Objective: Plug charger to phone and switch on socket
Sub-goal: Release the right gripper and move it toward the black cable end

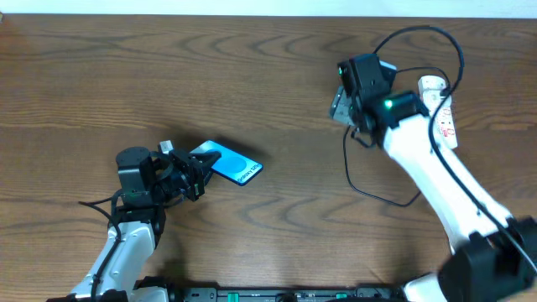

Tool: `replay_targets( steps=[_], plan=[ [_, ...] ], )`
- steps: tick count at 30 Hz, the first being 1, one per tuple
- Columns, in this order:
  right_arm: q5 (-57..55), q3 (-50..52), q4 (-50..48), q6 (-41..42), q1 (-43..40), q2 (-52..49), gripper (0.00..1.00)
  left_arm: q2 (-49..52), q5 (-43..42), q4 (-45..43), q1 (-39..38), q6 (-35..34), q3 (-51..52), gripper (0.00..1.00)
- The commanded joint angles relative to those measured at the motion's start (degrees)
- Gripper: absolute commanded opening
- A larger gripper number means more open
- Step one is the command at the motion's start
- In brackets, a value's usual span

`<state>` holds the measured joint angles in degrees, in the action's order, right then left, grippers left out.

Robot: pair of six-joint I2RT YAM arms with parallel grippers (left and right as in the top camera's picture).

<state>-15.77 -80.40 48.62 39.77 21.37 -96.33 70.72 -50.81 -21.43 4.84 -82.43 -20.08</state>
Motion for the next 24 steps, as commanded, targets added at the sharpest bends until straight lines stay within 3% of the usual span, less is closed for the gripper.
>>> replay_targets(
  steps=[1, 15, 24],
  plan=[
    [2.3, -1.6, 0.4, -0.7, -1.0, -5.7, 0.73, -0.7, -0.9, -0.5, 0.2, 0.6, -1.2, 0.07],
    [-1.0, -1.6, -12.8, -0.8, -1.9, -24.9, 0.58, -0.7, -1.7, -0.5, 0.2, 0.6, -1.2, 0.08],
    [-8.5, -1.3, -13.7, -0.2, -2.1, -25.7, 0.63, -0.7, -1.6, -0.5, 0.2, 0.6, -1.2, 0.08]
  ],
)
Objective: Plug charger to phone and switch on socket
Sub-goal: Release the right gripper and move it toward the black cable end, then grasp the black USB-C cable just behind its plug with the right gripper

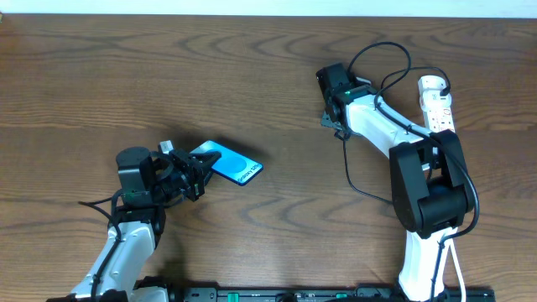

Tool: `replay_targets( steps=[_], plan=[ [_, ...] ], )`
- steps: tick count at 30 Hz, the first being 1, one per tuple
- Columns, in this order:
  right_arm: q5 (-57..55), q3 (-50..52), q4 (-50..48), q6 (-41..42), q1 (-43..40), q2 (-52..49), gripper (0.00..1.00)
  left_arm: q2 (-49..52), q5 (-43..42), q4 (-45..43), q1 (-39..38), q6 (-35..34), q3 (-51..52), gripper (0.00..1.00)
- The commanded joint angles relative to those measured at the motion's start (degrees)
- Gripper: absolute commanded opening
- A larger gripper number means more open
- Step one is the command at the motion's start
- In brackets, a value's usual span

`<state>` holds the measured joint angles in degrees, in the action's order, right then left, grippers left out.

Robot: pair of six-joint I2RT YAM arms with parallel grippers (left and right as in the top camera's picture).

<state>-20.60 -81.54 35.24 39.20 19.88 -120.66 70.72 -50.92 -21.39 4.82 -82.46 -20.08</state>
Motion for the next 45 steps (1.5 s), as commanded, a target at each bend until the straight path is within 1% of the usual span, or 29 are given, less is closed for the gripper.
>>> replay_targets(
  steps=[1, 2, 4, 5, 6, 7, 8, 10, 12, 14, 16, 17, 18, 19, 20, 21, 22, 25, 26, 28, 29, 30, 32, 34, 35, 36, 42, 43, 45],
  plan=[
    [-3.5, 0.0, -0.5, 1.2, -0.7, -1.3, 0.63, -0.7, -1.5, -0.5, 0.2, 0.6, -1.2, 0.07],
    [-3.2, 0.2, -0.9, 1.5, -0.9, -1.3, 0.62, -0.7, -1.5, -0.5, 0.2, 0.6, -1.2, 0.08],
    [-1.5, 0.8, -1.9, 1.4, -1.0, -1.4, 0.55, -0.7, -1.5, -0.5, 0.2, 0.6, -1.2, 0.07],
    [-0.2, 1.0, -2.0, 1.4, -1.1, -1.4, 0.48, -0.7, -1.5, -0.5, 0.2, 0.6, -1.2, 0.07],
    [1.3, 1.1, -1.9, 1.4, -1.1, -1.4, 0.36, -0.7, -1.5, -0.5, 0.2, 0.6, -1.2, 0.07],
    [4.5, 1.1, -1.6, 0.5, -1.1, -1.4, 0.22, -0.7, -1.5, -0.5, 0.2, 0.6, -1.2, 0.08],
    [6.1, 1.1, -1.6, -0.4, -1.1, -1.4, 0.20, -0.7, -1.5, -0.5, 0.2, 0.6, -1.2, 0.07],
    [14.3, 1.1, -1.1, -5.9, -0.8, -1.4, 0.07, -0.7, -1.5, -0.5, 0.2, 0.6, -1.2, 0.07],
    [20.5, 1.1, 0.1, -10.7, -0.3, -1.4, 0.01, -0.7, -1.5, -0.5, 0.2, 0.6, -1.2, 0.08],
    [26.9, 1.1, 2.7, -17.3, 0.6, -1.4, 0.01, -0.7, -1.6, -0.5, 0.2, 0.6, -1.2, 0.08],
    [29.7, 1.1, 7.0, -24.3, 2.0, -1.4, 0.01, -0.7, -1.6, -0.5, 0.2, 0.6, -1.2, 0.07],
    [28.9, 1.1, 10.0, -28.2, 3.0, -1.4, 0.04, -0.7, -1.6, -0.5, 0.2, 0.6, -1.2, 0.08],
    [27.3, 1.2, 11.5, -30.0, 3.8, -1.4, 0.13, -0.7, -1.5, -0.5, 0.2, 0.6, -1.2, 0.07],
    [24.4, 1.2, 12.4, -30.3, 4.5, -1.4, 0.19, -0.7, -1.5, -0.5, 0.2, 0.6, -1.2, 0.08],
    [19.9, 1.2, 12.5, -29.9, 5.5, -1.4, 0.32, -0.7, -1.5, -0.5, 0.2, 0.6, -1.2, 0.08],
    [18.3, 1.2, 12.2, -29.6, 5.8, -1.4, 0.39, -0.7, -1.5, -0.5, 0.2, 0.6, -1.2, 0.08],
    [15.6, 1.2, 10.9, -28.4, 6.4, -1.4, 0.55, -0.7, -1.5, -0.5, 0.2, 0.6, -1.2, 0.08],
    [13.8, 1.2, 8.5, -24.1, 6.8, -1.4, 0.72, -0.7, -1.7, -0.5, 0.2, 0.6, -1.2, 0.08],
    [13.8, 1.2, 7.9, -23.4, 6.8, -1.4, 0.73, -0.7, -2.2, -0.5, 0.2, 0.6, -1.2, 0.08],
    [13.1, 1.2, 7.1, -21.9, 6.8, -1.4, 0.86, -0.7, -2.6, -0.5, 0.2, 0.6, -1.2, 0.08],
    [12.3, 1.2, 7.1, -20.3, 6.8, -1.4, 0.87, -0.7, -2.6, -0.2, 0.2, 0.9, -1.2, 0.08],
    [11.7, 1.2, 7.2, -18.9, 6.8, -1.4, 0.82, -0.7, -2.6, 0.0, 0.2, 0.8, -1.2, 0.08],
    [11.8, 1.2, 7.9, -16.0, 6.8, -1.4, 0.66, -0.7, -2.6, 1.1, 0.2, 0.8, -1.1, 0.08],
    [11.8, 1.2, 8.9, -14.5, 6.9, -1.4, 0.54, -0.7, -2.6, 1.2, 0.2, 0.8, -1.1, 0.08],
    [11.9, 1.2, 9.2, -14.3, 6.9, -1.4, 0.51, -0.7, -2.6, 1.2, 0.2, 0.8, -1.1, 0.07],
    [12.0, 1.2, 9.8, -14.3, 6.9, -1.4, 0.46, -0.7, -2.6, 1.2, 0.2, 0.8, -1.1, 0.08],
    [11.9, 1.2, 10.6, -14.4, 7.0, -1.4, 0.30, -0.7, -2.6, 1.2, 0.2, 0.8, -1.1, 0.08],
    [11.9, 1.2, 10.2, -14.4, 7.0, -1.4, 0.22, -0.7, -2.6, 1.2, 0.2, 0.8, -1.1, 0.08],
    [11.9, 1.2, 9.5, -14.4, 7.0, -1.4, 0.13, -0.7, -2.6, 1.2, 0.2, 0.8, -1.1, 0.08]
  ],
)
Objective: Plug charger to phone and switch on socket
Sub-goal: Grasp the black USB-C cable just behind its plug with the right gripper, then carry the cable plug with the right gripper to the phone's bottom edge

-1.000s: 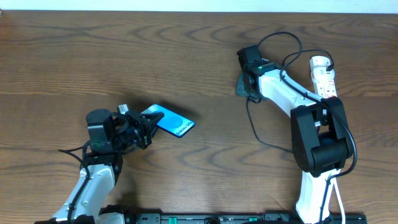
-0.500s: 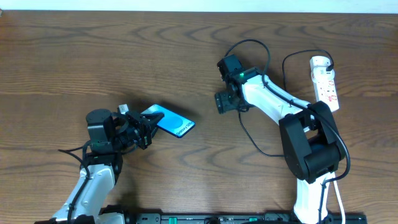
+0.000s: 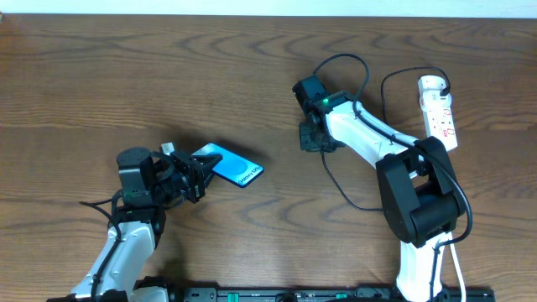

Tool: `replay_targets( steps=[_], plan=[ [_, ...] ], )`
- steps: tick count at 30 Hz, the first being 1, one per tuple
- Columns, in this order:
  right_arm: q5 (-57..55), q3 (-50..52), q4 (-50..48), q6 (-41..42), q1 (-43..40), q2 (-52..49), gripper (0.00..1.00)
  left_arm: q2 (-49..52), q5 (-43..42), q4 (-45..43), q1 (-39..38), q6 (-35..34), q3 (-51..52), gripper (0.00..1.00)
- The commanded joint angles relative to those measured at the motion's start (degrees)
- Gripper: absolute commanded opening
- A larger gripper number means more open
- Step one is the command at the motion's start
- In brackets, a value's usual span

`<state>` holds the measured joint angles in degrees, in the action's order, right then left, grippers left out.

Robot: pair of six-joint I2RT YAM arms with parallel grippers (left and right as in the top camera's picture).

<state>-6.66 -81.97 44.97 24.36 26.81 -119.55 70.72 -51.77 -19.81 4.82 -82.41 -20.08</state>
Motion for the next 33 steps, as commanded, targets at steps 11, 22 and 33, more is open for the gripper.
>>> replay_targets(
  steps=[11, 22, 33],
  plan=[
    [7.8, 1.0, -2.0, -1.5, -0.7, 0.9, 0.01, -0.7, -3.1, -0.4, 0.2, 0.7, -1.1, 0.07],
    [25.3, 1.0, -0.3, -15.8, -6.3, 24.7, 0.01, -0.7, -6.1, -13.8, -0.6, -0.6, -1.3, 0.08],
    [27.4, 1.1, 14.1, -22.8, -8.5, 39.2, 0.01, 5.8, -4.3, -17.8, -5.6, -0.8, -8.5, 0.07]
  ],
)
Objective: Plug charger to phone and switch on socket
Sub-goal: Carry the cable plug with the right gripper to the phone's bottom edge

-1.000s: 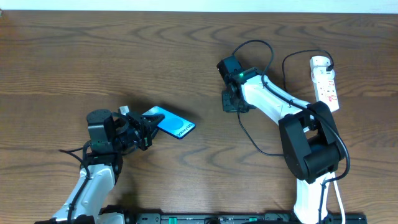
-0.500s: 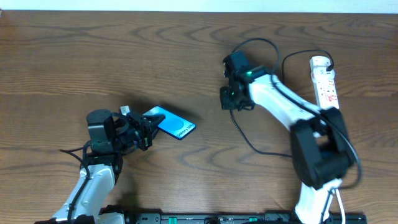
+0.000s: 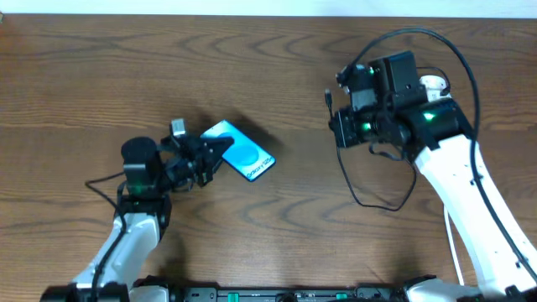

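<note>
A phone in a blue case [image 3: 245,154] is held just off the table at centre left. My left gripper [image 3: 205,154] is shut on its left end. The right gripper [image 3: 337,127] is raised at centre right, shut on the black charger cable [image 3: 362,195]. The cable's plug end [image 3: 329,97] sticks up above the fingers, well to the right of the phone. The white power strip [image 3: 433,82] is mostly hidden behind the right arm. Its switch does not show.
Slack cable loops on the wooden table [image 3: 277,59] below the right gripper, and another loop arcs over the right arm [image 3: 457,164] towards the far right. The left arm [image 3: 134,226] reaches in from the near left edge.
The right gripper has moved right and sits higher, nearer the camera, still with the cable. The left gripper has shifted the phone slightly up and to the right.
The left gripper held the phone's left end throughout. The right gripper held the cable beside the power strip, then stood further left toward the phone at each later moment. Now it is back to the right and raised, plug end pointing up.
</note>
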Tool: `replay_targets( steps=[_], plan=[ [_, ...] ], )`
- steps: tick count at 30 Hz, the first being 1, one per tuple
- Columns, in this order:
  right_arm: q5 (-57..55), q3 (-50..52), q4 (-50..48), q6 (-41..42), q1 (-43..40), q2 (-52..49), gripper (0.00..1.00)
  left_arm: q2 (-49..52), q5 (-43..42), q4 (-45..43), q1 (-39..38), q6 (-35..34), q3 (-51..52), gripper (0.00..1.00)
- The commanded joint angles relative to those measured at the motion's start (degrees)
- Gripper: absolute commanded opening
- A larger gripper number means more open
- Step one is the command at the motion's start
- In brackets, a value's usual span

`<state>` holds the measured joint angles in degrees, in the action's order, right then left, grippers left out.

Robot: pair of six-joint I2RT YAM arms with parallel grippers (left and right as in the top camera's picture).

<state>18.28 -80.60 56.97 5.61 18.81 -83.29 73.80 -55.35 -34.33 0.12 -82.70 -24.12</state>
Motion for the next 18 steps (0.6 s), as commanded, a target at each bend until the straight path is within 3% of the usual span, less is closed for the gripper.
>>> replay_targets(
  steps=[1, 10, 14, 18],
  plan=[
    [3.2, -0.2, 3.2, -4.7, -0.5, 3.6, 0.01, 4.2, -0.8, -5.0, -1.1, -0.5, -5.5, 0.07],
    [9.3, 0.8, 16.9, -10.0, 0.9, 6.2, 0.01, 12.2, -3.6, -17.2, -1.2, -0.5, -11.2, 0.07],
    [9.9, 3.7, 15.1, -10.2, 6.0, 6.2, 0.01, 12.2, -5.3, -24.5, -1.2, -0.5, -11.2, 0.08],
    [6.0, 6.4, 8.5, -9.6, 15.2, 6.0, 0.01, 12.3, -10.8, -24.9, -1.2, 0.7, -11.2, 0.07]
  ],
)
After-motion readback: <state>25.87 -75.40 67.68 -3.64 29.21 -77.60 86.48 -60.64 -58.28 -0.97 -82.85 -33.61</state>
